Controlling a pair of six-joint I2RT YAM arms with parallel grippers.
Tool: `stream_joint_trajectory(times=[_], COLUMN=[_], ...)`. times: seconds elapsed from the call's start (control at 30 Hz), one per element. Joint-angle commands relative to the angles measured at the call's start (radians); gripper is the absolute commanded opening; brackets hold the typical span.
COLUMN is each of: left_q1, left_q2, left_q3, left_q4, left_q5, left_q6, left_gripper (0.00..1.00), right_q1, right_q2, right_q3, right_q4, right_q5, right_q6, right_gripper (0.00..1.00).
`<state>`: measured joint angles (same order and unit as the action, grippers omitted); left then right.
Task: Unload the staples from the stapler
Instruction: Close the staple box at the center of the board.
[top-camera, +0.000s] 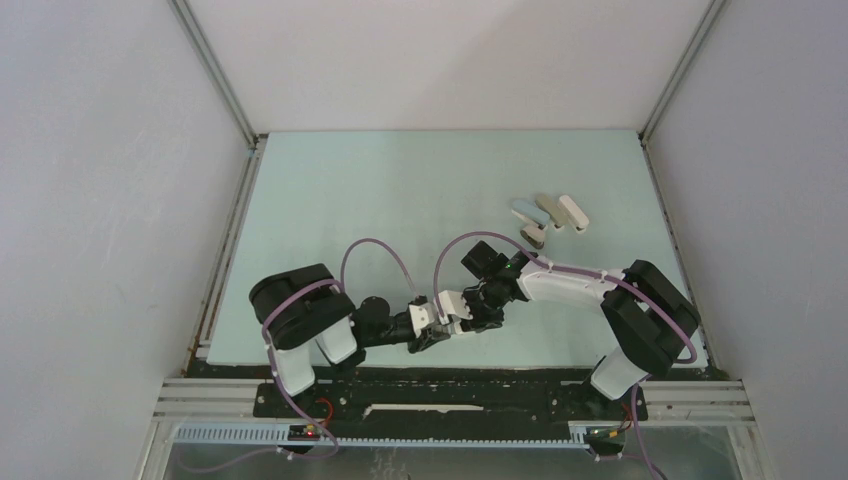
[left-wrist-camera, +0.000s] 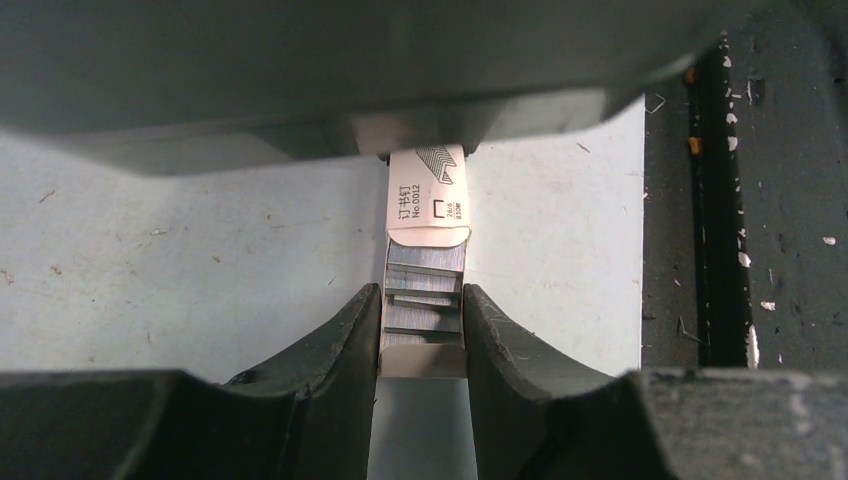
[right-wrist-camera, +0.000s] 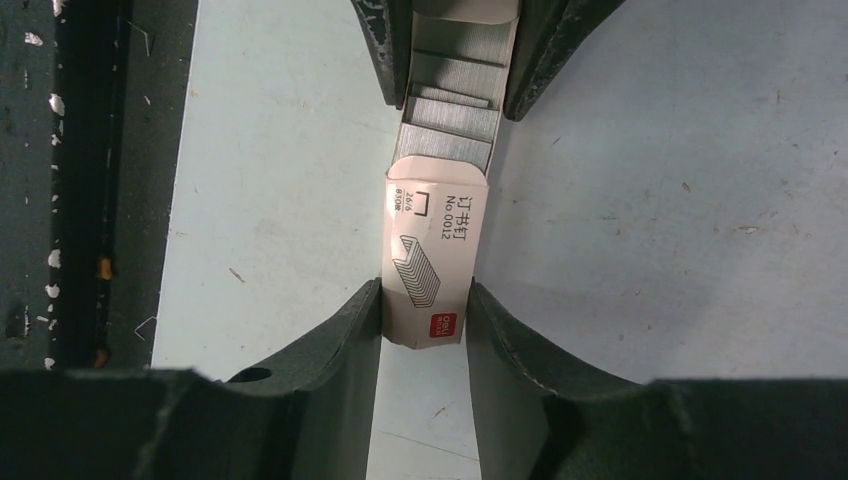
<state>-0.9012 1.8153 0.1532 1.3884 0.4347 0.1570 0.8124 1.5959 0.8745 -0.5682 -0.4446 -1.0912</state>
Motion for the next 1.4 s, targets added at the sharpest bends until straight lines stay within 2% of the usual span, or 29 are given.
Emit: stream_joint_trajectory(times=[0.0, 0.27, 0.4, 0.63, 0.93, 1.13, 1.27, 1.37], left_q1=[-0.006, -0.019, -0.021, -0.020, -0.021, -0.018, -0.018, -0.019], left_q2=[0.013, 0.015, 0.015, -0.034, -0.210, -0.337, -0.471, -0.630], left_q3=[0.011, 0.009, 0.006, -0.007, -0.078, -0.146, -0.183, -0.160], left_q4=[0.097, 0.100, 0.101, 0.101, 0.099, 0.091, -0.009, -0.254], left_q5=[-0.054, -0.060, -0.059, -0.091, -0.179, -0.260, -0.305, -0.328], left_q6=[-0.036, -0.045, -0.055, -0.100, -0.150, -0.211, -0.269, -0.282], left_gripper=[0.40, 0.40, 0.45, 0.58, 0.67, 0.75, 0.76, 0.76], right_q1=[0.008, 0.007, 0.004, -0.015, -0.045, -0.079, -0.098, -0.121], right_q2=[0.008, 0.010, 0.010, -0.003, -0.082, -0.157, -0.220, -0.269], right_q3=[0.036, 0.035, 0.035, 0.042, 0.043, 0.042, 0.043, 0.047], right_q4=[0.014, 0.023, 0.031, 0.032, -0.032, -0.125, -0.162, -0.177], right_q5=[0.003, 0.015, 0.018, 0.020, 0.013, 0.000, 0.019, 0.000], right_q6=[0.012, 0.024, 0.037, 0.064, 0.013, -0.069, -0.083, -0.077], right_gripper=[0.44, 0.44, 0.47, 0.61, 0.81, 0.84, 0.83, 0.83])
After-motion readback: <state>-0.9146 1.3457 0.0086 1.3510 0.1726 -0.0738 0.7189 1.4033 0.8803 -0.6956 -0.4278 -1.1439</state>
